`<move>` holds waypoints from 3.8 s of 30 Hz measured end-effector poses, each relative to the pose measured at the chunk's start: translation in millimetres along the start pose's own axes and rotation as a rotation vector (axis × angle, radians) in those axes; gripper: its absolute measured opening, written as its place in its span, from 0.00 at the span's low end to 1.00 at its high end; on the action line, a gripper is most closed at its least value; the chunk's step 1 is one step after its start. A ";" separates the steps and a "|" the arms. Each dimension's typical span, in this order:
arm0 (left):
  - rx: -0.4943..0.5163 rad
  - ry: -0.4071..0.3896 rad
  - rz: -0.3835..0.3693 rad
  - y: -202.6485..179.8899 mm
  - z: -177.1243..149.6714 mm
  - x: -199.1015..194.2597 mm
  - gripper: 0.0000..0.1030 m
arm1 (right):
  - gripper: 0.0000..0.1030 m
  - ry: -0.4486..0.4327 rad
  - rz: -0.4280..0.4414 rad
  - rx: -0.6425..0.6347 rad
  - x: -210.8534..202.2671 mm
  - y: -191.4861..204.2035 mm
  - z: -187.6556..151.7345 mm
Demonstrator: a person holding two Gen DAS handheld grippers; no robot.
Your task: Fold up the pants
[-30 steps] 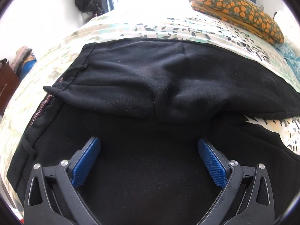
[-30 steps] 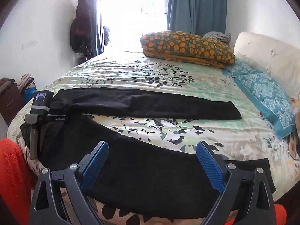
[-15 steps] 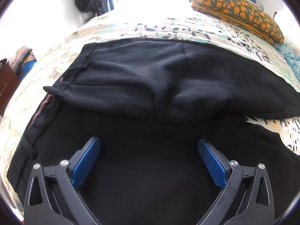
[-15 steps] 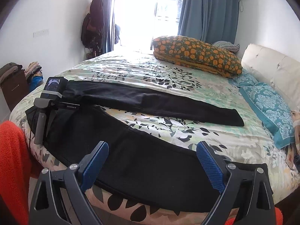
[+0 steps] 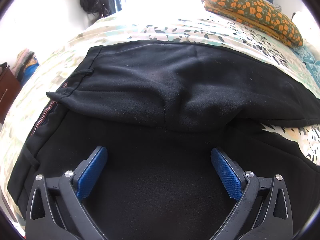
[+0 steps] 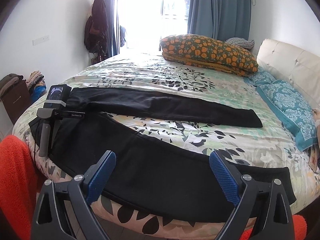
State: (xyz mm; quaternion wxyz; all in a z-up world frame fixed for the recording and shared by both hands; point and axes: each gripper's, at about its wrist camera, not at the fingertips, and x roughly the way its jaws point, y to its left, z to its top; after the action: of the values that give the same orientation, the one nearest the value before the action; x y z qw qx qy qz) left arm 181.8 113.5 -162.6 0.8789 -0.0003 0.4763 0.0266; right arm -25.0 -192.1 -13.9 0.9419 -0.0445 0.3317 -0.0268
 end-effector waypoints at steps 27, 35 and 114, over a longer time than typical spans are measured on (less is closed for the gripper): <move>0.000 0.000 0.000 0.0 -0.1 -0.1 1.00 | 0.92 0.081 0.022 -0.006 29.6 7.9 -7.6; 0.000 0.000 0.000 -0.1 -0.1 -0.5 1.00 | 0.92 0.109 0.043 0.006 34.5 4.3 -15.3; 0.040 -0.080 -0.044 -31.9 -20.2 -10.9 1.00 | 0.74 0.506 -0.119 0.636 356.9 -455.4 115.1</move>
State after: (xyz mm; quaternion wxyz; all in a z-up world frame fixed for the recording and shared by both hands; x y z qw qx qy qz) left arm 160.5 80.6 -165.3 0.8974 0.0079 0.4412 -0.0021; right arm 315.5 -666.0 -100.5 0.7944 0.2378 0.5248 -0.1925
